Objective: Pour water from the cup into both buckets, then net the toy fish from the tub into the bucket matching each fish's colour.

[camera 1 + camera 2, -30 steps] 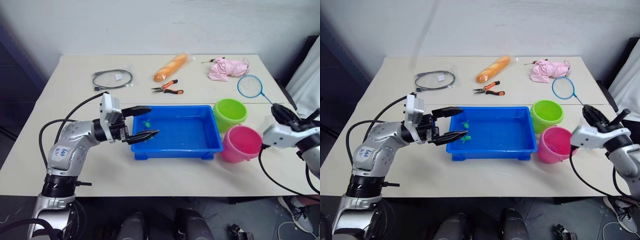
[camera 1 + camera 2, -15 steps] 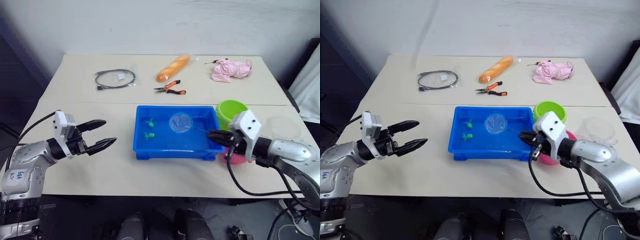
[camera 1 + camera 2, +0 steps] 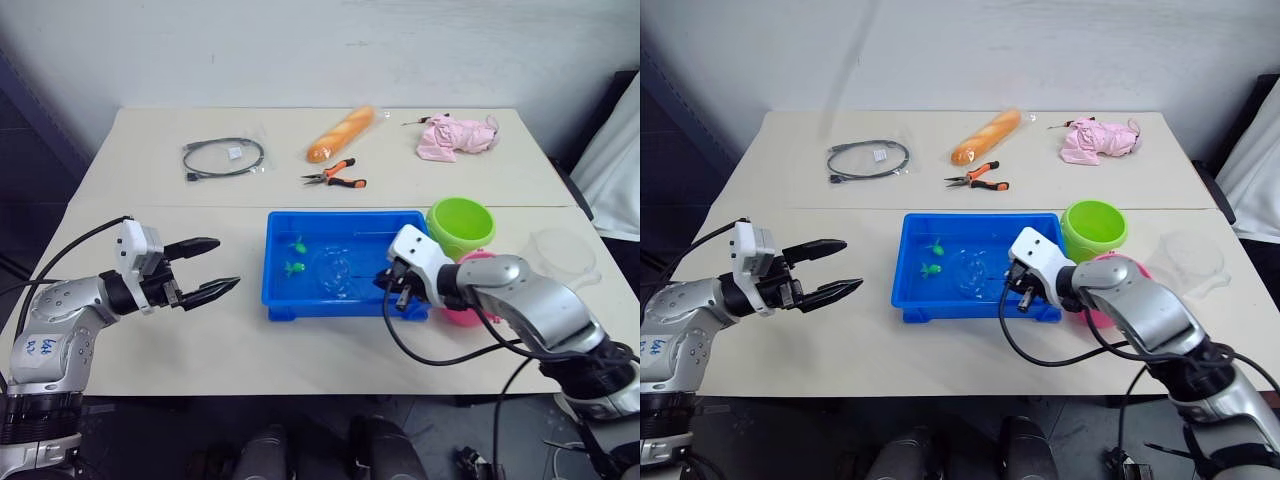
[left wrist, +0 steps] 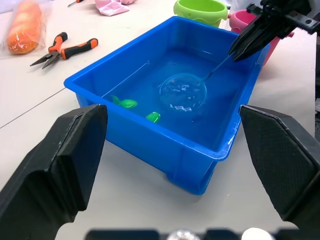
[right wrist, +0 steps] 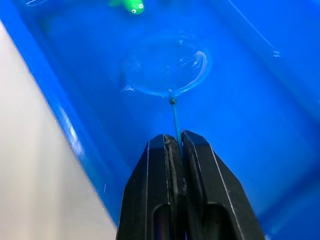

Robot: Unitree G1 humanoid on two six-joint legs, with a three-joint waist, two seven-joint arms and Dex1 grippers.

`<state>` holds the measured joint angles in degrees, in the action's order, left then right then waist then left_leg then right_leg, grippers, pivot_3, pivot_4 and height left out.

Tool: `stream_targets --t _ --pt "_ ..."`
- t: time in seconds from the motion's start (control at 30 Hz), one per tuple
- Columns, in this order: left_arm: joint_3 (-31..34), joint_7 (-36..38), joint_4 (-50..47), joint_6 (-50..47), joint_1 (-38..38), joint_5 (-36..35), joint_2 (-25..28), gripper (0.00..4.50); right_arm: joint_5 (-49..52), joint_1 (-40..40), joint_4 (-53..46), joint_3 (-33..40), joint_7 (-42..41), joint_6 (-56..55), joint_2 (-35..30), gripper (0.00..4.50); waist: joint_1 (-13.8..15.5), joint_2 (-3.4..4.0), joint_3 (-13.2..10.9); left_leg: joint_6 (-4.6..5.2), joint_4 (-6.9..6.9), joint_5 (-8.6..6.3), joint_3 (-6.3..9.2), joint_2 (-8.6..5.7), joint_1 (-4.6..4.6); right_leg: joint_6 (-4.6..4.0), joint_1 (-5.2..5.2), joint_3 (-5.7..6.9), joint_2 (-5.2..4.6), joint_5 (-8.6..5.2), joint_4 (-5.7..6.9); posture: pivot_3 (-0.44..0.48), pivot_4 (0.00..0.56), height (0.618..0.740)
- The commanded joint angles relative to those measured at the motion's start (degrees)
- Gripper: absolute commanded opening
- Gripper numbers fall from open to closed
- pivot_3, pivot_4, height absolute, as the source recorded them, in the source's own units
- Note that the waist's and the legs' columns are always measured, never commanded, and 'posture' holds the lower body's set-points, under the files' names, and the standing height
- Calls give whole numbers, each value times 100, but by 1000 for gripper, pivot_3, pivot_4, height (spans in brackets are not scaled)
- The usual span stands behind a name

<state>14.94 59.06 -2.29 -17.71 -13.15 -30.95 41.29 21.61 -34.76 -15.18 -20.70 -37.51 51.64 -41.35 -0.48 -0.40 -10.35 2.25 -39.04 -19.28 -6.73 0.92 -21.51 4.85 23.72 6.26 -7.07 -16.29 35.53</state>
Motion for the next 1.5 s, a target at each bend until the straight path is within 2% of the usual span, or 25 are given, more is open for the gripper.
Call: stream_targets --t 0.03,0.2,0.37,0.63,1.03,1.23,1.5 --pt "-1 -54 -185 138 -10 36 -20 4485 -211 -140 127 -135 -78 -78 270 0 0 0 0 0 0 0 -1 -1 -1 0 1 0 0 0 2 0 150 740" --pt "5 -86 -134 187 -16 64 -37 4485 -389 -336 518 -35 -23 -235 814 0 2 0 0 2 -1 1 0 0 -5 3 0 2 4 2 12 0 150 740" --pt "-26 -120 -76 262 -85 88 -101 4485 -566 -428 828 58 -48 -440 1067 0 0 0 0 2 0 1 1 0 -6 4 0 4 6 2 12 0 150 740" --pt "-68 -146 -142 288 -40 102 -186 4485 -392 22 111 368 -650 -750 664 0 -11 0 0 3 3 -1 2 0 -9 5 0 4 9 3 8 0 150 740" --pt "-459 -199 -453 188 -370 27 -368 4485 306 1072 -970 2186 -1104 -999 -237 0 40 0 0 3 4 -3 2 2 -9 6 -2 4 10 3 -2 0 150 740" --pt "-503 -349 -487 74 -966 -92 -627 4485 753 1670 -1255 3076 -1100 -792 -490 0 50 -1 -1 3 4 -3 2 2 -9 8 -6 3 13 5 -3 0 150 740" --pt "-620 -522 -426 -314 -1774 -371 -1012 4485 1416 2345 -1423 4835 -759 -152 -749 0 64 -3 -2 4 4 -3 2 5 -8 13 -13 -2 24 7 -12 0 150 740"
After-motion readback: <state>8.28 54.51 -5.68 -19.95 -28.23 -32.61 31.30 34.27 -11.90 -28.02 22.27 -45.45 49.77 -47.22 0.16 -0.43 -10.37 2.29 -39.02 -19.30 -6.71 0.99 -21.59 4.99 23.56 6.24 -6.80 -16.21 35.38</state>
